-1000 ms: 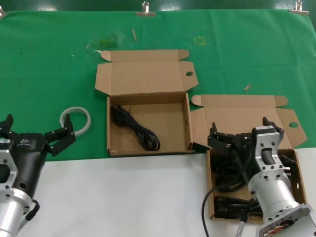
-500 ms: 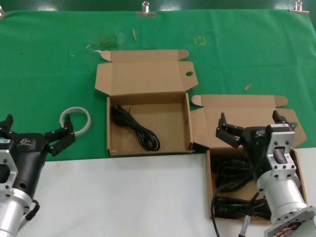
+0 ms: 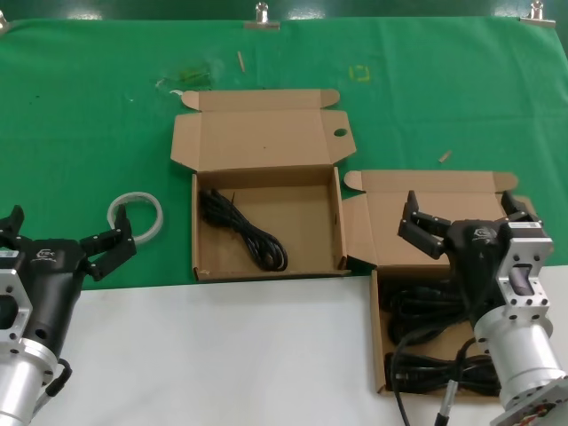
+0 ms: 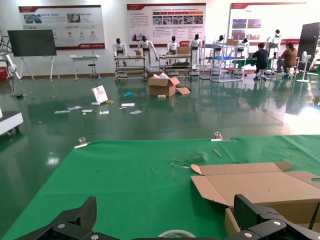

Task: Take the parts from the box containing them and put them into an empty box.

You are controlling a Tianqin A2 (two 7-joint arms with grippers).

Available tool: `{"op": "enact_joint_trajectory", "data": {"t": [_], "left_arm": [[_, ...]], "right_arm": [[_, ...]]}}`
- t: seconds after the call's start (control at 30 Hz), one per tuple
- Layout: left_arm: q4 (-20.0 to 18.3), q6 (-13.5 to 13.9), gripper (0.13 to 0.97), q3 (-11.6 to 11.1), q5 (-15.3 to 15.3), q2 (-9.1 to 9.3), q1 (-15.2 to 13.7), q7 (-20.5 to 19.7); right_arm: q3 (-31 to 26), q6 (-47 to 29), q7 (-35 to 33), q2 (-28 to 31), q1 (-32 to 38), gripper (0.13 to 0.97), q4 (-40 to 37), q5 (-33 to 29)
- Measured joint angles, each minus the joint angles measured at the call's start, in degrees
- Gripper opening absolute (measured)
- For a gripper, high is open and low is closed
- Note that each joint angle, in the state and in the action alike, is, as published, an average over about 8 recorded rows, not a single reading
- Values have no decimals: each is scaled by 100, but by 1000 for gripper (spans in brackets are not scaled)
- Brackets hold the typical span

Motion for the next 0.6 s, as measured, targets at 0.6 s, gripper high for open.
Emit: {"op": "enact_joint_trajectory", "data": {"t": [0.6], "left_arm": [[0, 0, 966, 0, 0, 0, 0, 0]], "right_arm": [[311, -549, 1602, 0, -154, 966, 57, -1312]]}}
